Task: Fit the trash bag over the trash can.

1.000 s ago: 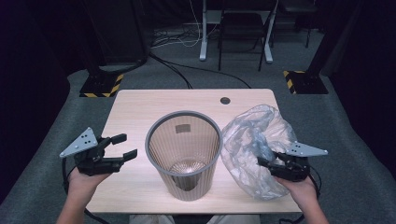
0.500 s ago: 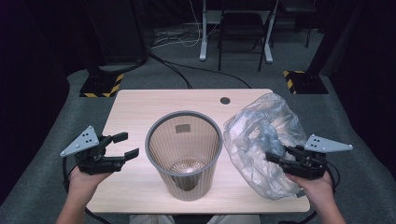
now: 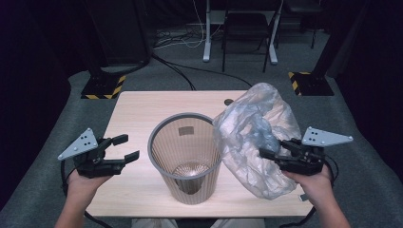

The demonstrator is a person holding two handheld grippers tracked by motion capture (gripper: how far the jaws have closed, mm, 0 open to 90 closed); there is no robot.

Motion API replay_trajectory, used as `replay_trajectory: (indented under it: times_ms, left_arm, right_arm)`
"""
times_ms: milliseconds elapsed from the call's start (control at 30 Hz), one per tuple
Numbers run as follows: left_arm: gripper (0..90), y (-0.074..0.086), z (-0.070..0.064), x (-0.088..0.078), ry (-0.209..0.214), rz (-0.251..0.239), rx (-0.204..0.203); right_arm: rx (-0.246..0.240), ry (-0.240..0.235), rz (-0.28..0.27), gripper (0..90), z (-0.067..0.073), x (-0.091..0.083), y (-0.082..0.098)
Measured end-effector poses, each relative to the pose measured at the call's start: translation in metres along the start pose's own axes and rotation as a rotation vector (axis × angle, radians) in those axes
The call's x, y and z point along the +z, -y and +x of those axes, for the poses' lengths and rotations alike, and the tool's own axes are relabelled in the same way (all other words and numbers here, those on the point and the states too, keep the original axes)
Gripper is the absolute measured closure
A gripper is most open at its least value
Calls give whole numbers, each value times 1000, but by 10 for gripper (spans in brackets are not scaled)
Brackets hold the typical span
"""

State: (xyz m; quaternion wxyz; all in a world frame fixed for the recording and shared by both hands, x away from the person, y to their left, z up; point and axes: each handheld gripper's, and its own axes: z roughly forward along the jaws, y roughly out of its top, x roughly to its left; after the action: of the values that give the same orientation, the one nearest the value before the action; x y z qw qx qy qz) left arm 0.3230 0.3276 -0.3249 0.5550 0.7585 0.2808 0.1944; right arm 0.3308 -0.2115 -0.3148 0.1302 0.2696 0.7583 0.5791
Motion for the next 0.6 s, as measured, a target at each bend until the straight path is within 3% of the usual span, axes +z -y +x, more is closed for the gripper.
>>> replay_trajectory:
  times_ms: [267,600]
  left_arm:
    - [282,-1,2,-2,-2,4,-2]
    - [281,-6,2,-3,-4,9,2]
  right_arm:
    - [-47,-66,11,526,14,29,-15]
    - [-73,-105,8,526,23,47,-27]
